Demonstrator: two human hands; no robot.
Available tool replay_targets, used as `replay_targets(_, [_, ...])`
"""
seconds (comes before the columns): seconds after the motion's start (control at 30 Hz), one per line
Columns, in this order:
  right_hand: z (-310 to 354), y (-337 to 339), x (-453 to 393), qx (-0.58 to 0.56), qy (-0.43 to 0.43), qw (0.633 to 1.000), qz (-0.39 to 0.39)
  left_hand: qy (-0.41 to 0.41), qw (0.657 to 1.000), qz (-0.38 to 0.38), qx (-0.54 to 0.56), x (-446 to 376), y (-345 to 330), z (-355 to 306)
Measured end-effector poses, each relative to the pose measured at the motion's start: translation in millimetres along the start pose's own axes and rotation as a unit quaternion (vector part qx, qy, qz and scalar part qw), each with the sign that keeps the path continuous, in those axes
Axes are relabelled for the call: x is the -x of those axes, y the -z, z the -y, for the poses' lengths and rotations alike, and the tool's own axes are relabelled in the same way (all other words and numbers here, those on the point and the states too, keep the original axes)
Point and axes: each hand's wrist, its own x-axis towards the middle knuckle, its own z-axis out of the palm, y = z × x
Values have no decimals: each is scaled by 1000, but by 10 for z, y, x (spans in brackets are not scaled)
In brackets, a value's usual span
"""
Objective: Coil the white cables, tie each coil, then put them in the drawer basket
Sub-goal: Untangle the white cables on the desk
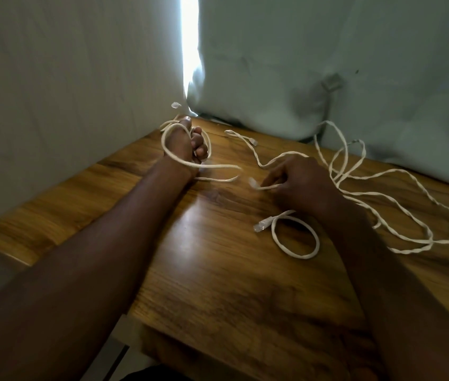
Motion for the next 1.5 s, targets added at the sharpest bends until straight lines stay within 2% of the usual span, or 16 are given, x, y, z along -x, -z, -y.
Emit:
replay_targets(0.13, [90,61,52,40,-20,999,8,-23,999,-10,-43,77,14,16])
replay_targets(0.27, [62,60,54,43,-33,997,-48,-36,997,-22,-61,106,-7,15])
replay_targets(0.4, [15,-30,11,-2,-8,996,-89,-106,987,-3,-121,160,-89,86])
replay_targets(0.47, [97,-55,-9,-97,20,988,-118,-158,966,-25,-205,138,-82,124])
replay_targets(0.53, [269,-14,27,-260,72,958,-94,-223,911,-79,-337,158,-85,119])
replay_targets(0.6, [441,56,100,-346,119,930,-16,-274,876,-123,-378,181,-54,153])
replay_targets(0.67, [556,66,171,-358,137,921,63,-271,864,-96,-413,294,61,187])
replay_targets(0.73, [597,30,201,-369,158,911,95,-204,855,-38,-475,394,168,223])
replay_targets(0.83, [545,-15,151,-415,128,900,34,-300,859,-1,-415,299,-8,162])
replay_targets(0.9, [439,27,70,-506,25,861,-49,-234,908,78,-339,294,-193,91])
replay_targets(0.97, [268,112,-3,-536,-72,829,-143,-67,931,218,-285,364,-212,35])
replay_targets(1.03, [60,122,-65,-452,-128,852,-230,84,878,341,-325,454,-167,2])
replay_targets(1.1, [-94,90,-102,-370,-154,869,-289,139,830,431,-325,537,-191,-1])
replay_targets(1.23, [-143,68,-117,-255,-166,902,-306,182,857,449,-178,571,-224,-24])
replay_targets(1.33, [-108,65,-122,-246,-152,910,-297,184,874,443,-72,543,-206,-94])
replay_targets(1.5, [-8,21,-92,-209,-96,939,-257,194,860,467,-71,560,-202,-73])
